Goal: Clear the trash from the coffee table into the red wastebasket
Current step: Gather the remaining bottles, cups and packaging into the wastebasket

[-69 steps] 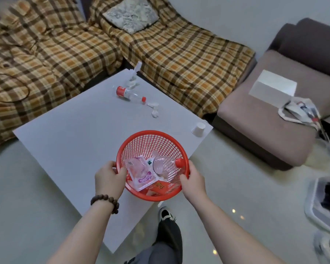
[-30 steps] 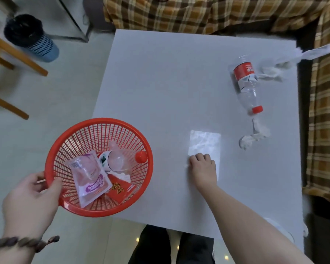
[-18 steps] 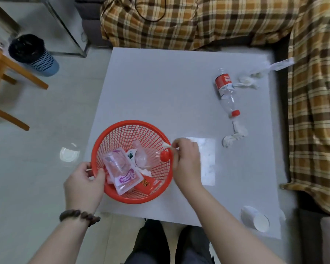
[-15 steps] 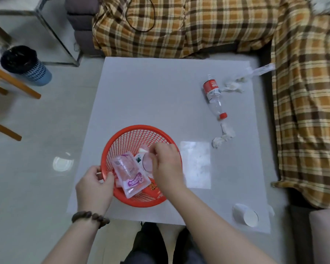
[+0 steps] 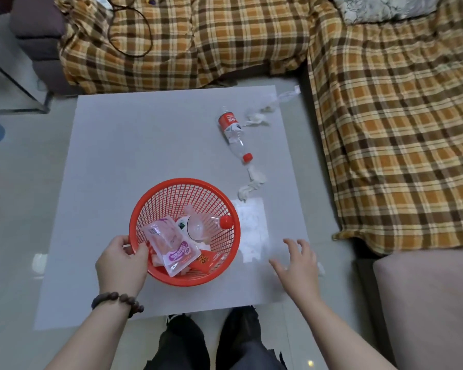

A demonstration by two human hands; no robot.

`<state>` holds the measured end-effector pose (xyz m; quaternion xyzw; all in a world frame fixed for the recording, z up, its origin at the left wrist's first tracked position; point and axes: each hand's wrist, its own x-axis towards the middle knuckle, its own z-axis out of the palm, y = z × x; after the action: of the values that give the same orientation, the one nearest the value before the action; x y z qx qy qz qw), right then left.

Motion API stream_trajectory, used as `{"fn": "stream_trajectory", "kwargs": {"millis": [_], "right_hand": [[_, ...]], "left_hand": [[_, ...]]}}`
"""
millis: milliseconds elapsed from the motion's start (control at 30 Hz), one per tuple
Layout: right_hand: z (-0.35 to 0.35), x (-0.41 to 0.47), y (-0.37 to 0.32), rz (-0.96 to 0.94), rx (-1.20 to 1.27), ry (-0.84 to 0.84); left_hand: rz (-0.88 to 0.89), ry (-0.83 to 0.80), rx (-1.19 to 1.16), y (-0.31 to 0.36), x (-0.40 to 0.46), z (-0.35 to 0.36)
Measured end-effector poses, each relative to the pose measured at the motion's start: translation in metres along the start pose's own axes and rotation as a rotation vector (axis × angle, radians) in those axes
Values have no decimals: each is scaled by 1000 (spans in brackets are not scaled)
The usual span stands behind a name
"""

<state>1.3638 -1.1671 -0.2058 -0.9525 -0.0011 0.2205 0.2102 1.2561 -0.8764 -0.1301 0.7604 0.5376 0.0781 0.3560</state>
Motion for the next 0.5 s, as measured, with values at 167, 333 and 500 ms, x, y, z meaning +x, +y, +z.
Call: {"fn": "stream_trajectory", "kwargs": {"millis": [167,333,500], "right_hand": [[25,3,51,50,-58,-265],[41,9,61,29,-81,-268],[40,13,62,27,-56,-269]], "left_hand": [[-10,27,34,3,-17,17],[-19,47,42,1,-31,25],[-16,66,42,3,-42,26]]}}
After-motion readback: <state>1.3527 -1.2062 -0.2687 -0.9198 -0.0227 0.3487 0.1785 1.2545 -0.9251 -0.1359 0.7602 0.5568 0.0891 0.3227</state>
